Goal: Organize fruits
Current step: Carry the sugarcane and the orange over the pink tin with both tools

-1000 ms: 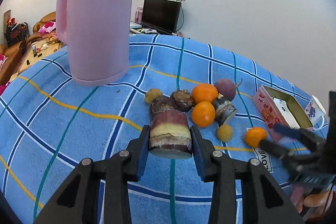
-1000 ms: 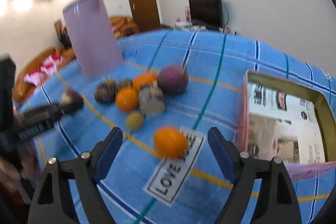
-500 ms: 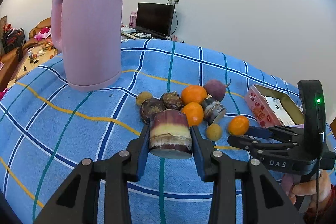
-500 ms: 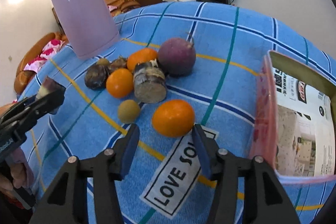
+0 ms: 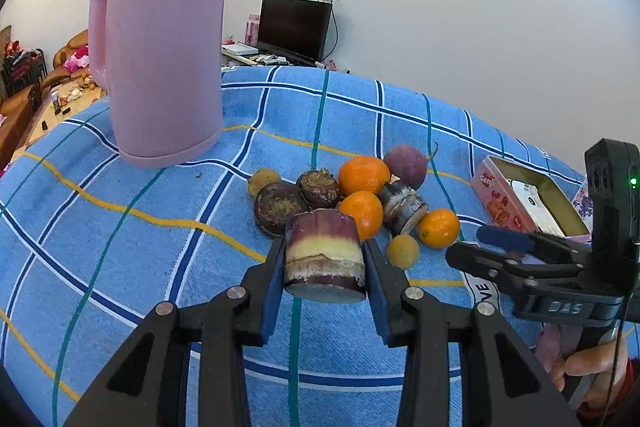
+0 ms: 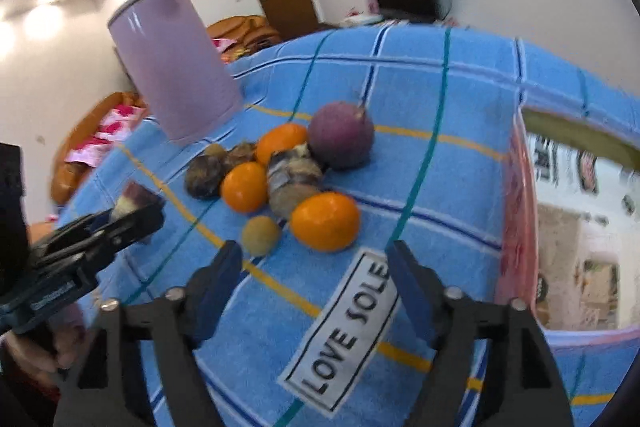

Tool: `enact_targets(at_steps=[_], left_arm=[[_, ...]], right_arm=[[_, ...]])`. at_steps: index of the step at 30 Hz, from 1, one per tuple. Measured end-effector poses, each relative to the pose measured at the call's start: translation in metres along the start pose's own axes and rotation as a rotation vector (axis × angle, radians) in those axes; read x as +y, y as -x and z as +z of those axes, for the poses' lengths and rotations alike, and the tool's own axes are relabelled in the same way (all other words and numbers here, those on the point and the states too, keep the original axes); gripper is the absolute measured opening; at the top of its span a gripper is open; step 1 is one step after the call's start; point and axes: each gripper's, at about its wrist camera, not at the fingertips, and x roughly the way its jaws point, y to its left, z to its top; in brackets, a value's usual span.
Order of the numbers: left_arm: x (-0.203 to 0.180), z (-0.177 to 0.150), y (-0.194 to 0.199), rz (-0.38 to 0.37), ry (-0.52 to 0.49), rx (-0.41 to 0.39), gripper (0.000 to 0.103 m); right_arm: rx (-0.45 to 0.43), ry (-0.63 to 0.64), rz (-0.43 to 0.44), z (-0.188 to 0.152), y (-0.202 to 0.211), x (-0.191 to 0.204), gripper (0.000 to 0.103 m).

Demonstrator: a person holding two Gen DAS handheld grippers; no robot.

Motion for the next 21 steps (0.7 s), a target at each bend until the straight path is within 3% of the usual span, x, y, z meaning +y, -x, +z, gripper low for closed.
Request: enact_targets(at_steps=[4,6,8,13,21], left_arm=[[-0.001,0.002,0.000,-0.009,-0.009,-0.007,0.039],[-0.001,0.003,0.002,-0.018,-0.014,-0.016,0.039],[-0.001,0.003,0.003,-0.023,-0.020,-0.028,0.039],[-0.004,0.003,0.006,-0.035,-0.025,-0.048,0.039],[-0.025,0.008,0.012,-0.049,-0.055,-0.071,0.039]], right_arm=[[0.018,0.025,-0.045,0.008,-0.014,0.010,0.078],[0.039,0.030,-0.064,0.015,-0.023,0.012,0.060],[0.091,0.019,-0.064,0.017,-0.036,0.009,0.049],[0.091,0.072,-0.093,0.016,-0.033,0.014,0.047],[-0.123,0.042,-0.099,0.009,0.028,0.003,0.047]])
